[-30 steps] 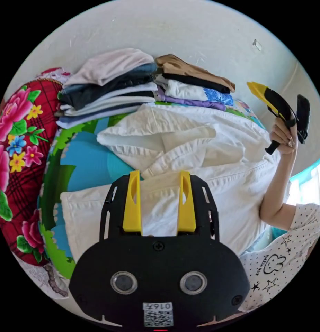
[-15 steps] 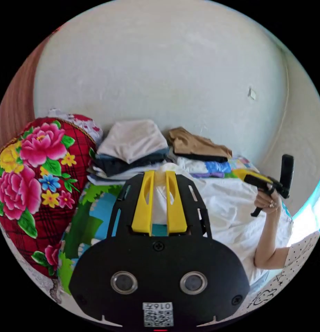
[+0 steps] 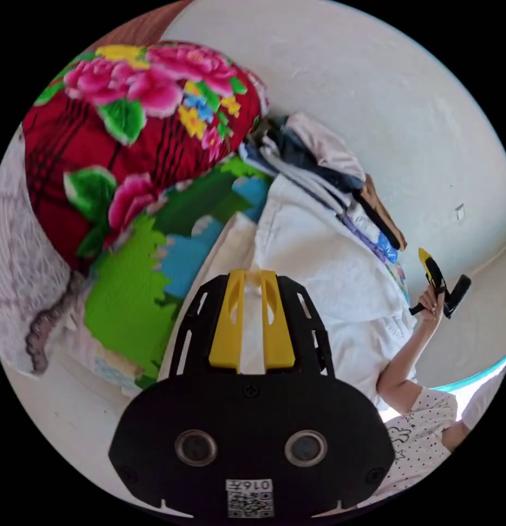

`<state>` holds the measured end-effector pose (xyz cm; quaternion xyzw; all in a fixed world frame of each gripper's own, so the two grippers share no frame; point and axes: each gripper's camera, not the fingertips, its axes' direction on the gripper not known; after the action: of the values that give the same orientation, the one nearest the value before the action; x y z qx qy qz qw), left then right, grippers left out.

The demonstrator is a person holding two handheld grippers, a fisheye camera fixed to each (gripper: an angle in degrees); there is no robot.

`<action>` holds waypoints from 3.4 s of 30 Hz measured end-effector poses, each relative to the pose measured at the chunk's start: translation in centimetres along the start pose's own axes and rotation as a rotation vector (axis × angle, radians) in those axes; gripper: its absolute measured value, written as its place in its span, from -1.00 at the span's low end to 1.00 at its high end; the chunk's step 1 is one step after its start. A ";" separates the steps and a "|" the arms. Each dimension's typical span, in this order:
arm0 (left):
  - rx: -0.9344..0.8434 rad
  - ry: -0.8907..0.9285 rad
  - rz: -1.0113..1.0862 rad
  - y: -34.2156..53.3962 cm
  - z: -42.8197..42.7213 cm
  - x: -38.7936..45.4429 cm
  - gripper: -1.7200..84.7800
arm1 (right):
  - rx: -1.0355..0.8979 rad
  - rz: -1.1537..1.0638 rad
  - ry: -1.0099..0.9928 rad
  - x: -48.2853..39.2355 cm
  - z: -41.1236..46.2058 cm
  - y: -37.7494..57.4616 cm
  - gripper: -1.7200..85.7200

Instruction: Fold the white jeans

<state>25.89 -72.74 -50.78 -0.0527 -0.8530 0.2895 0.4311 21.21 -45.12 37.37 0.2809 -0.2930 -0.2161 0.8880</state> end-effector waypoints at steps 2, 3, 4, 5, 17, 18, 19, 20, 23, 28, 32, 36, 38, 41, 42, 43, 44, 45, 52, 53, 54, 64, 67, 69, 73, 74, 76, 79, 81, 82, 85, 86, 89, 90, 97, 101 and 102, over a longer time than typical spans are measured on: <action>-0.080 0.087 -0.100 3.0 2.9 -3.4 -0.86 | 0.000 0.013 0.004 0.1 0.2 -0.6 -0.95; -0.022 0.183 -0.133 4.5 3.1 -4.7 -0.87 | -0.002 0.018 0.003 0.1 0.3 -0.8 -0.95; -0.006 0.213 -0.146 5.0 3.0 -5.1 -0.87 | -0.007 0.026 0.002 0.2 0.5 -1.1 -0.95; 0.001 0.234 -0.164 5.4 3.0 -5.3 -0.87 | -0.010 0.030 0.002 0.2 0.7 -1.5 -0.95; 0.140 -0.115 0.348 -8.4 4.7 13.5 -0.73 | -0.035 0.015 0.032 -1.6 2.7 -6.0 -0.95; 0.073 -0.072 0.391 -11.1 7.7 15.0 -0.73 | -0.034 0.016 0.034 -1.7 2.8 -6.3 -0.94; 0.043 -0.062 0.405 -12.4 9.2 15.6 -0.73 | -0.030 0.021 0.037 -2.0 3.0 -6.9 -0.94; -0.011 -0.069 0.420 -14.9 12.1 16.5 -0.74 | -0.024 0.024 0.035 -2.3 3.2 -7.5 -0.94; -0.068 -0.178 0.373 -20.1 17.6 17.3 -0.72 | -0.041 -0.006 0.010 -3.4 4.5 -9.1 -0.94; -0.203 -0.087 0.251 -24.7 23.4 15.8 -0.73 | -0.104 -0.080 0.042 -5.9 7.0 -11.7 -0.92; -0.131 -0.095 0.251 -25.4 22.9 16.6 -0.95 | -0.137 -0.107 0.052 -7.5 8.9 -13.9 -0.90; -0.081 -0.064 0.352 -27.0 20.5 19.6 -0.98 | -0.173 -0.105 0.065 -8.6 10.9 -16.0 -0.89; -0.059 -0.080 0.355 -27.8 19.7 20.9 -0.98 | -0.232 -0.130 0.106 -9.8 12.9 -17.3 -0.88; -0.026 -0.123 0.358 -28.7 19.4 22.6 -0.98 | -0.340 -0.207 0.110 -12.0 16.0 -18.5 -0.84; -0.029 -0.134 0.354 -29.0 19.8 22.9 -0.98 | -0.367 -0.230 0.096 -12.5 16.6 -18.7 -0.82; -0.030 -0.135 0.349 -29.1 20.0 22.9 -0.98 | -0.419 -0.294 0.045 -13.8 17.8 -18.9 -0.79; -0.021 -0.124 0.337 -29.3 20.2 22.9 -0.98 | -0.476 -0.384 -0.028 -15.5 18.8 -18.9 -0.74; -0.011 -0.106 0.320 -29.4 20.3 22.6 -0.98 | -0.501 -0.434 -0.070 -16.4 19.1 -18.9 -0.73; 0.013 -0.059 0.324 -29.6 19.3 22.5 -0.98 | -0.602 -0.820 -0.173 -26.0 20.7 -19.0 -0.72; 0.021 -0.058 0.320 -29.5 19.0 22.6 -0.98 | -0.662 -0.858 -0.169 -27.2 22.1 -18.8 -0.75; 0.025 -0.062 0.321 -29.5 18.7 22.8 -0.98 | -0.691 -0.870 -0.156 -27.6 22.9 -18.6 -0.78; 0.098 -0.086 0.382 -30.3 14.6 24.5 -0.98 | -0.480 -0.671 -0.025 -25.6 18.1 -23.9 -0.91; 0.115 -0.006 0.314 -30.5 14.2 22.8 -0.98 | -0.670 -0.719 -0.049 -26.5 21.2 -21.8 -0.87; 0.103 0.073 0.297 -30.9 12.2 21.5 -0.97 | -0.684 -0.689 -0.025 -26.4 20.8 -21.7 -0.82; 0.146 -0.016 0.318 -29.9 5.9 19.9 -0.92 | -0.483 -0.572 -0.135 -23.6 12.9 -23.7 -0.70; 0.137 -0.054 0.356 -28.9 3.7 19.8 -0.90 | -0.411 -0.522 -0.151 -22.4 10.1 -24.4 -0.70; 0.112 -0.035 0.413 -26.5 1.0 20.2 -0.88 | -0.254 -0.419 -0.156 -20.5 5.0 -25.3 -0.71; 0.011 0.234 0.479 -20.3 -1.9 22.0 -0.88 | 0.038 -0.202 -0.132 -18.1 -4.7 -25.8 -0.77; -0.079 0.430 0.597 -13.3 -2.8 25.7 -0.89 | 0.183 -0.191 -0.078 -18.3 -11.1 -24.5 -0.79; -0.105 0.445 0.623 -11.5 -2.8 26.8 -0.88 | 0.255 -0.219 -0.012 -19.0 -15.7 -23.5 -0.80; -0.149 0.452 0.739 -3.7 -3.4 32.0 -0.88 | 0.430 -0.299 0.233 -21.0 -28.3 -19.7 -0.80; -0.130 0.432 0.780 -1.5 -4.0 33.7 -0.87 | 0.507 -0.307 0.329 -21.2 -33.6 -17.8 -0.80; -0.061 0.357 0.811 1.8 -5.3 36.7 -0.87 | 0.645 -0.226 0.593 -20.6 -46.8 -12.8 -0.81; -0.045 0.344 0.802 2.3 -5.7 37.3 -0.87 | 0.670 -0.184 0.644 -20.2 -49.4 -11.7 -0.82; -0.152 0.277 0.764 2.3 -6.1 37.8 -0.87 | 0.387 0.292 0.975 -10.3 -69.0 8.4 -0.83; -0.172 0.219 0.736 2.3 -7.0 39.1 -0.87 | 0.090 0.733 1.015 -2.3 -71.8 25.2 -0.78; -0.167 0.239 0.737 2.4 -7.4 40.0 -0.88 | 0.073 0.766 1.017 -1.8 -71.9 27.1 -0.77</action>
<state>6.26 -53.89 -20.43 -0.4236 -0.7414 0.3460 0.3889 71.96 2.93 5.42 0.2535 0.0781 0.2873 0.9204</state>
